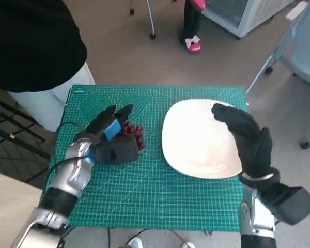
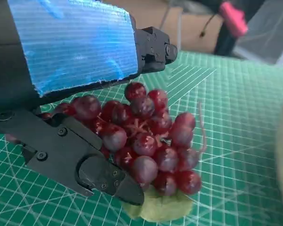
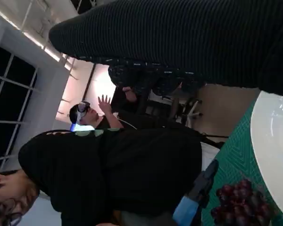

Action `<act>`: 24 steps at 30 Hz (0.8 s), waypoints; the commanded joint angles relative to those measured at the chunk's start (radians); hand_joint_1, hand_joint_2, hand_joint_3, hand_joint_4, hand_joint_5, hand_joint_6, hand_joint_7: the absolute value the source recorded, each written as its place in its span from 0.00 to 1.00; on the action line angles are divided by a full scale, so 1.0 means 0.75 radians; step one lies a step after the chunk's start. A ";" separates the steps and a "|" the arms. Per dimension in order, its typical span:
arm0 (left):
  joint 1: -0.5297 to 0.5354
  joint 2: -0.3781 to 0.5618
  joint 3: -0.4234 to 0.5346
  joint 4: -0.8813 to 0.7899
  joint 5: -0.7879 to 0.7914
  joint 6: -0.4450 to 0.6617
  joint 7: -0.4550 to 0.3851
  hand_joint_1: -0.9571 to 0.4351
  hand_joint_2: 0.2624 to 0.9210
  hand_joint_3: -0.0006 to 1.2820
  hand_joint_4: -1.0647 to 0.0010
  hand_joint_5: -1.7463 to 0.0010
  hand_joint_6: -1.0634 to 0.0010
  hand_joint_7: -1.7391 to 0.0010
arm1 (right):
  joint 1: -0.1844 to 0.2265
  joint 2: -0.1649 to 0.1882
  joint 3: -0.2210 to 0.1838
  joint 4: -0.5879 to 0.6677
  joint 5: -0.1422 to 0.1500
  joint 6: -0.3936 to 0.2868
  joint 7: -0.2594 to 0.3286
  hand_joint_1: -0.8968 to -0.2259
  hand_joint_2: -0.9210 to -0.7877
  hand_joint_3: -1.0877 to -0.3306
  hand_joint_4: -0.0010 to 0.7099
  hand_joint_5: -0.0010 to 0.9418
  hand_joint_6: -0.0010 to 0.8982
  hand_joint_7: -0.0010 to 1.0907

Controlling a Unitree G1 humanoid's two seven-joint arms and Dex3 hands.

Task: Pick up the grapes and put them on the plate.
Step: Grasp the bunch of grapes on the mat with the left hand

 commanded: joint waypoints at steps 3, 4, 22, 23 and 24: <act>-0.113 -0.046 -0.046 0.197 0.002 0.036 0.031 0.40 0.67 0.00 1.00 1.00 0.91 1.00 | 0.014 -0.003 -0.006 0.022 -0.008 0.004 -0.005 0.39 0.00 0.30 0.52 0.00 0.00 0.36; -0.152 -0.069 -0.061 0.285 0.008 0.062 0.030 0.40 0.67 0.00 1.00 1.00 0.91 1.00 | 0.013 -0.004 -0.007 0.024 -0.008 0.003 -0.003 0.39 0.00 0.30 0.52 0.00 0.00 0.36; -0.311 -0.151 -0.133 0.719 -0.033 0.029 0.044 0.44 0.67 0.00 1.00 1.00 0.92 1.00 | 0.013 -0.013 -0.017 0.025 0.007 0.008 0.008 0.40 0.00 0.29 0.52 0.00 0.00 0.37; -0.311 -0.150 -0.135 0.722 -0.035 0.024 0.046 0.44 0.67 0.00 1.00 1.00 0.91 1.00 | 0.013 -0.013 -0.017 0.025 0.007 0.007 0.008 0.40 0.00 0.29 0.52 0.00 0.00 0.37; -0.311 -0.149 -0.137 0.724 -0.037 0.019 0.047 0.44 0.67 0.00 1.00 1.00 0.91 1.00 | 0.013 -0.013 -0.017 0.025 0.007 0.007 0.008 0.40 0.00 0.29 0.52 0.00 0.00 0.37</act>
